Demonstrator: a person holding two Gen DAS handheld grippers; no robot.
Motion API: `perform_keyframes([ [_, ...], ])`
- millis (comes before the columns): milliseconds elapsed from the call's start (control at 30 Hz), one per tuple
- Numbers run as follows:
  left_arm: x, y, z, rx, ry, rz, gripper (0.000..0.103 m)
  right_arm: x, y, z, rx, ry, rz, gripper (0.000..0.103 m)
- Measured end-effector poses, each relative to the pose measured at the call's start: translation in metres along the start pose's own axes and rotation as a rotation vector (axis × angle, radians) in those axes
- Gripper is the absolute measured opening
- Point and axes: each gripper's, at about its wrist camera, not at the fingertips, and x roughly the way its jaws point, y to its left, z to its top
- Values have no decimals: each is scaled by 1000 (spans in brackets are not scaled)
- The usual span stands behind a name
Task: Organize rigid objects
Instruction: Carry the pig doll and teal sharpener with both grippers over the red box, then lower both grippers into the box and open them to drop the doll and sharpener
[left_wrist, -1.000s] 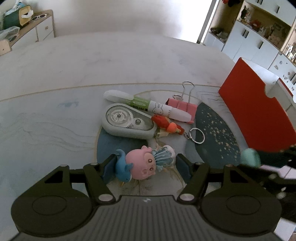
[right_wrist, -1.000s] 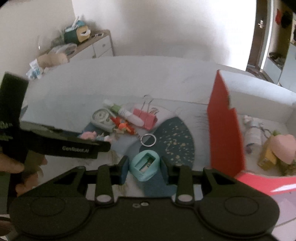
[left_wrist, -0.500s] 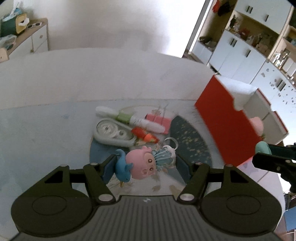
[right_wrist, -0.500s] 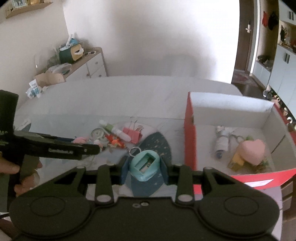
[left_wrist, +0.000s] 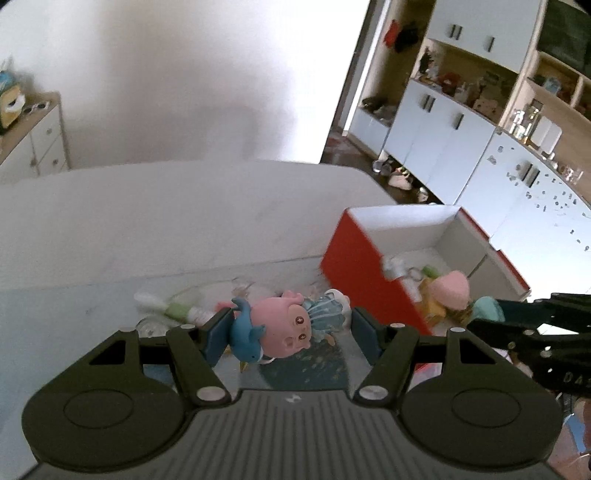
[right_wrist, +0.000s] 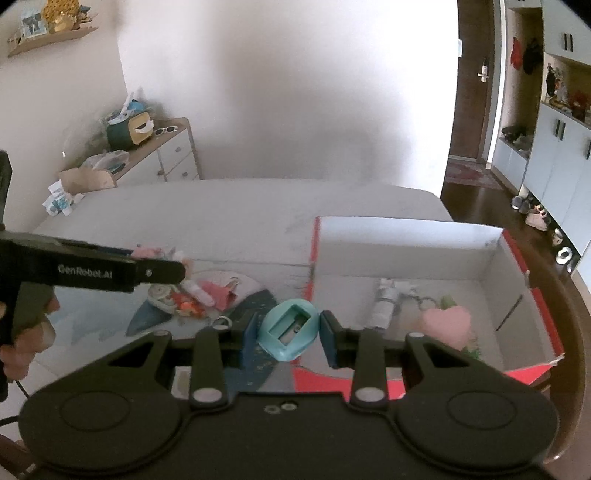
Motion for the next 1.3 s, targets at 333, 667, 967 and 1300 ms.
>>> perform_keyframes([
  [333, 32, -60, 17, 47, 8, -16, 69, -3, -54, -7, 12, 14, -6, 35],
  [667, 86, -120, 37, 123, 49, -41, 69, 9, -110, -11, 12, 37, -58, 35],
  [967, 148, -158, 54, 181, 113, -26, 69, 38, -153, -5, 11, 78, -93, 35],
  [1300, 208, -182, 78, 191, 150, 19, 69, 81, -180, 17, -8, 102, -98, 35],
])
